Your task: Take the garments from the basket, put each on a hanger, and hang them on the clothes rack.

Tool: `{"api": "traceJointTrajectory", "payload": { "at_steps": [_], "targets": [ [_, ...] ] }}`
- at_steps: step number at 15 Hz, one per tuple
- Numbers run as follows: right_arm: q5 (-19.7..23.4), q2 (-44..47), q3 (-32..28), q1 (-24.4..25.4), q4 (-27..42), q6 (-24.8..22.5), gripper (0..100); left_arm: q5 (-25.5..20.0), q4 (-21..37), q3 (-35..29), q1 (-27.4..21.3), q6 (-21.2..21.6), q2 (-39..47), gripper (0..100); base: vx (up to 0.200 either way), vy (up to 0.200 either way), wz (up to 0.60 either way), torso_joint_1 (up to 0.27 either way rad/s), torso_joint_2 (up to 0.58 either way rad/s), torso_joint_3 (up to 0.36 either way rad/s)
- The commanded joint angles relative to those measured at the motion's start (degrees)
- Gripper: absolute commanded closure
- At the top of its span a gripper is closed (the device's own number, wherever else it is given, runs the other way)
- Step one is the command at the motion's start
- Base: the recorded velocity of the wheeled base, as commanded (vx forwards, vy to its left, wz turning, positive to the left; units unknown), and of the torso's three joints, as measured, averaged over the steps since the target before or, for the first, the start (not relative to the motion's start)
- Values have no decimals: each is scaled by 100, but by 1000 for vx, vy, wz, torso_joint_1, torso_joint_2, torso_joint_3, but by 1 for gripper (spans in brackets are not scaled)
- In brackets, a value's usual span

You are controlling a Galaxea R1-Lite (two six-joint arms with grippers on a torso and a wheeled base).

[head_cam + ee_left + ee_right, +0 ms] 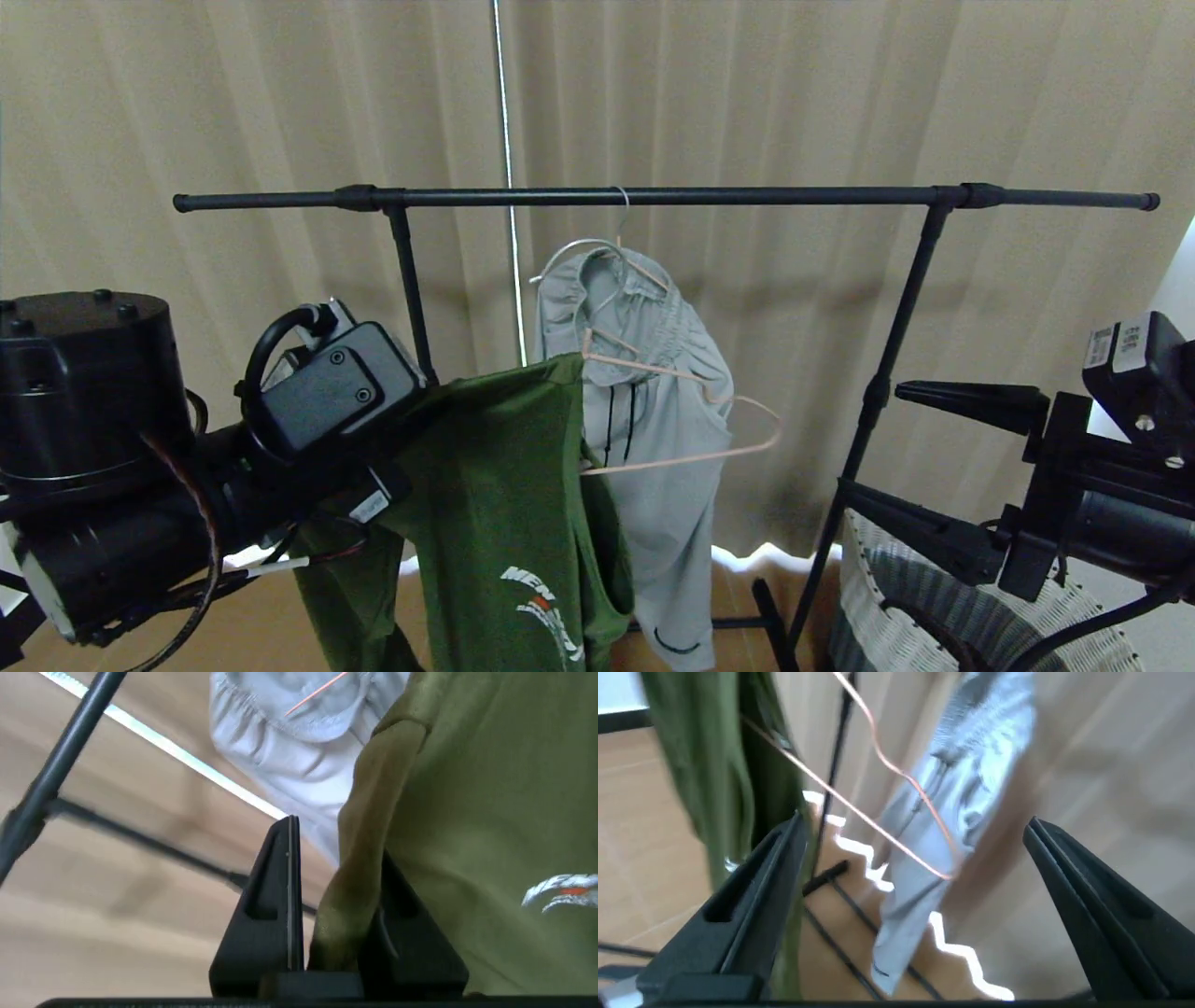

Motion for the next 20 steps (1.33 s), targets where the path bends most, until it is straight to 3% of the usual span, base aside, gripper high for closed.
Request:
{"api": "traceJointTrajectory", "payload": {
  "at_steps": [1, 4, 6, 8, 10, 13, 15, 17, 20],
  "targets": [
    [-21, -75, 148, 30, -1, -3, 0, 182, -3, 13, -2, -236, -6, 100, 0, 0, 0, 0, 0, 0],
    [-21, 110, 332, 417, 8, 49, 0, 129, -188, 31, -72, -878, -86, 100, 0, 0, 0, 0, 0, 0],
    [-56, 338, 315, 813, -1, 427, 0, 121, -531, -4, -152, -948, -77, 100, 0, 0, 0, 0, 0, 0],
    [-741, 655, 201, 1472, -80, 1078, 0, 121, -847, -40, -239, -975, -59, 100, 0, 0, 0, 0, 0, 0],
    [-1277, 980, -63, 1814, -98, 1333, 0, 121, -944, -31, -345, -1063, -59, 100, 0, 0, 0, 0, 0, 0],
    [-1365, 1463, -441, 1902, -159, 1403, 0, 112, -1041, -48, -600, -1273, -59, 100, 0, 0, 0, 0, 0, 0],
    [-1471, 1762, -573, 1876, -467, 1438, 0, 112, -1085, -40, -635, -1273, -59, 100, 0, 0, 0, 0, 0, 0],
    [-1840, 2078, -731, 1806, -889, 1456, 0, 112, -1093, -40, -644, -1273, -94, 100, 0, 0, 0, 0, 0, 0],
    [-1875, 2316, -757, 1691, -968, 1482, 0, 112, -1120, -48, -740, -1273, -103, 100, 0, 0, 0, 0, 0, 0]
  ]
}}
